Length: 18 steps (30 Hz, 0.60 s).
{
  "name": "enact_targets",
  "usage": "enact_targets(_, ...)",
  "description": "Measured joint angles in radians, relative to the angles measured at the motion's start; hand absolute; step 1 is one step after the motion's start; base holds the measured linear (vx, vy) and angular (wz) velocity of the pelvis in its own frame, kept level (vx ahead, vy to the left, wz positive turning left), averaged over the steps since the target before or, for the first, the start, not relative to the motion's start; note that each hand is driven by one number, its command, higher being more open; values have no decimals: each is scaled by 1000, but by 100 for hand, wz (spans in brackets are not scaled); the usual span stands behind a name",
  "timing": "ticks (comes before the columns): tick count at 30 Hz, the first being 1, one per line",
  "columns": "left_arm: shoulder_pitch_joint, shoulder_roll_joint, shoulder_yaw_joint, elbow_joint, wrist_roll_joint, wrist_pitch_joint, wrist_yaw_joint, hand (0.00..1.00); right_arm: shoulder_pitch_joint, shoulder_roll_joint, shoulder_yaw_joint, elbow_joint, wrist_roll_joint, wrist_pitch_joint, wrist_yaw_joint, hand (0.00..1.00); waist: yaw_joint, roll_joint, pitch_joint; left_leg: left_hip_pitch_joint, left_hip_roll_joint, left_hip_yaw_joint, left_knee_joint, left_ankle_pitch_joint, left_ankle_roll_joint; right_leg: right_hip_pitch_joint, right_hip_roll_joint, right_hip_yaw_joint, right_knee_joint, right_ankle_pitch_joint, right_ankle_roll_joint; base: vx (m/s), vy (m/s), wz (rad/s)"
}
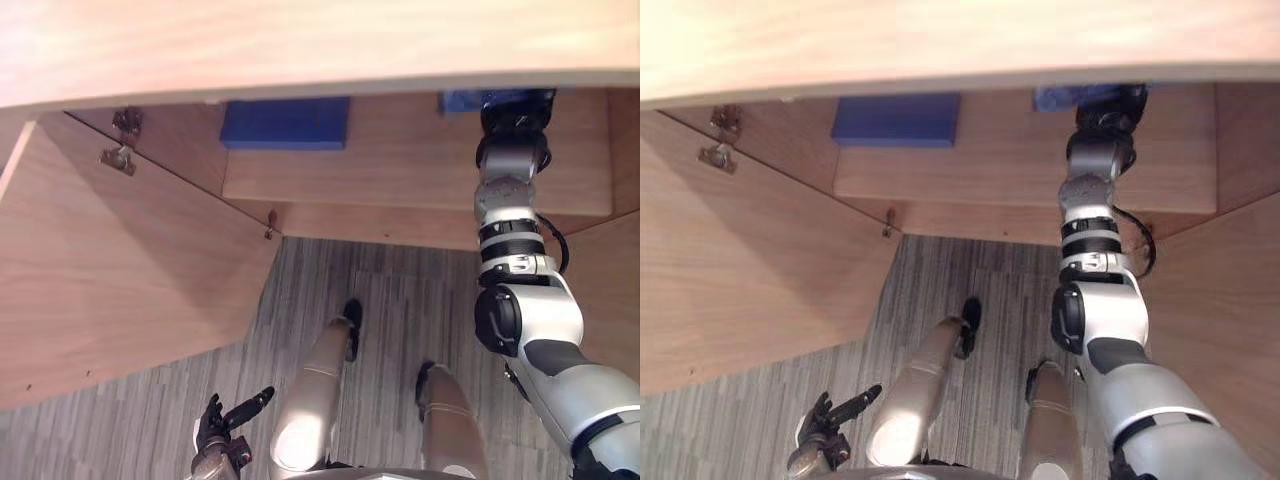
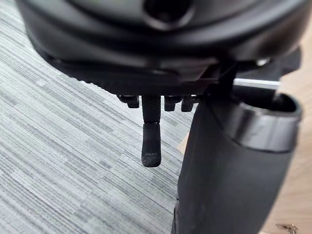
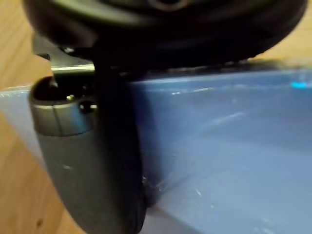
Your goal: Walk over to the cabinet, pick up the folder, carry it to the office cabinet, place the folder inside the office cabinet, then close the office cabinet door
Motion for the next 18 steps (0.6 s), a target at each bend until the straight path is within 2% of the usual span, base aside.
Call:
enact_targets(4,-32,-24,3,1,-20,1,15,100,-14,-3,-7,0,15,-36,-22,0,1,2,10,-71,-23,6,61,-9,1,-81,-24,3,97,-36,15,-129,86,9)
enact_targets(5,-42,-36,8,-1,-20,1,17,100,-16,-2,-7,0,15,-38,-32,100,2,1,14,-86,-29,9,71,-12,-4,-100,-32,5,118,-43,17,-80,60,12)
enact_targets(11,-55,-41,8,0,-22,6,31,100,-26,21,-3,11,6,-20,-81,100,5,1,24,-104,-45,14,74,-1,0,-129,-51,5,153,-58,19,-33,27,6)
enact_targets(18,-56,-41,5,-2,-42,6,37,100,-83,21,66,118,-55,84,-107,100,10,1,24,-97,-49,20,44,10,2,-134,-59,3,147,-57,17,8,1,2)
